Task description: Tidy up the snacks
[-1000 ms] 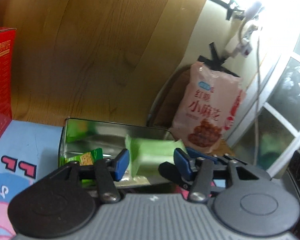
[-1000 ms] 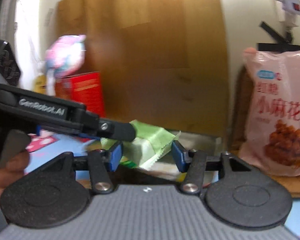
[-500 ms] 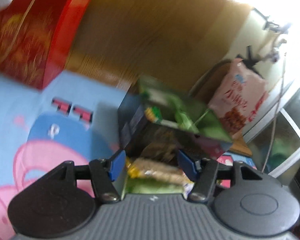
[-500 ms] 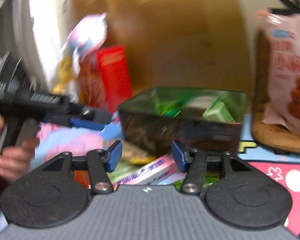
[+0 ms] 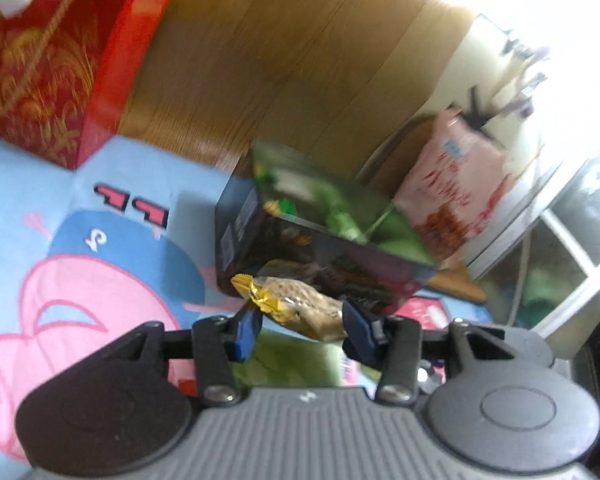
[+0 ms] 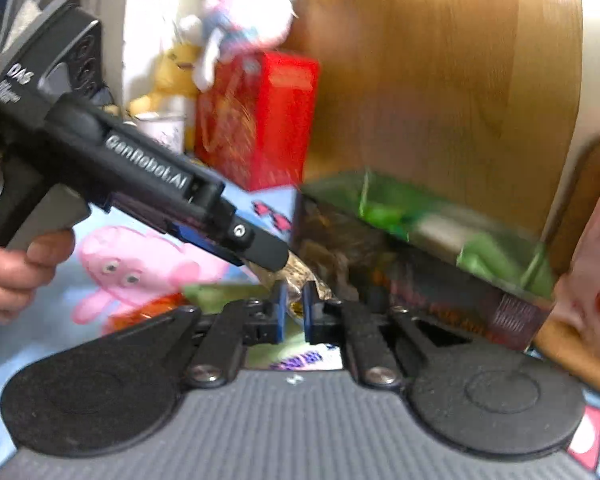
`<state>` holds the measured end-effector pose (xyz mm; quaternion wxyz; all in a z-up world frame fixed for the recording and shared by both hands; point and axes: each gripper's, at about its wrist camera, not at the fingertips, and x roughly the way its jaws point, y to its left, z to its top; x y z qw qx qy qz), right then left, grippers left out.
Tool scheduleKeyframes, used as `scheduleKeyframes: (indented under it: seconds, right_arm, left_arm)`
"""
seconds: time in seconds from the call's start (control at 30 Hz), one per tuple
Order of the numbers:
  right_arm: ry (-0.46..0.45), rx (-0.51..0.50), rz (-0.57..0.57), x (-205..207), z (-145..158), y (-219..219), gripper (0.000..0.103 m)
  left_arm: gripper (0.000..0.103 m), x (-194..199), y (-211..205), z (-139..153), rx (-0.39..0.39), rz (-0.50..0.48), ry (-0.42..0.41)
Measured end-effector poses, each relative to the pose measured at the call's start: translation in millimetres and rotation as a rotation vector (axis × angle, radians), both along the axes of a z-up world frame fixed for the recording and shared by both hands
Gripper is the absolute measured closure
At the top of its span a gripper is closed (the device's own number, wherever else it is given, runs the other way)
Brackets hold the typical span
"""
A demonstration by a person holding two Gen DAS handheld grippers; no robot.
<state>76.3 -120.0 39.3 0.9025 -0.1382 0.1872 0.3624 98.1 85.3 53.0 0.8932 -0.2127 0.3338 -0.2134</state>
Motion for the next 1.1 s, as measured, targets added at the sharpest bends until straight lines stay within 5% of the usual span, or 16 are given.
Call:
scheduleKeyframes:
  seconds: [0.17,0.4,0.6,0.73,1.1]
  right_arm:
    - [-0.024,0.016,0.075,-44.9,9.7,-7.3,0.092]
    - [0.052,-0.028,0.126,-93.2,-14.3,-11.9,0.091]
    - [0.163,0.002,0.129,-102.9,-23.1,-19.0,0.072]
    - [0.198,0.066,0.102,-109.4,-25.1,-33.2,0.054]
    - [0.296,0.182,-0.014,-101.3,-40.8,-51.9,0.046]
  left_arm:
    - [0.059,-54.4,9.3,6.3,-0.002,-0.026,-0.073]
    - [0.059,-99.8,-0.2,-24.1,0.089,-0.051,-0.023]
    - [0.054,-109.3,4.5,-35.4,0.093,-0.043,0.02]
    - [0.037,-115.2,14.8,-30.0,0.067,-0.018,-0.007]
    - [0.025,-115.9,27.1,-28.0,0.009,0.011,-0.017]
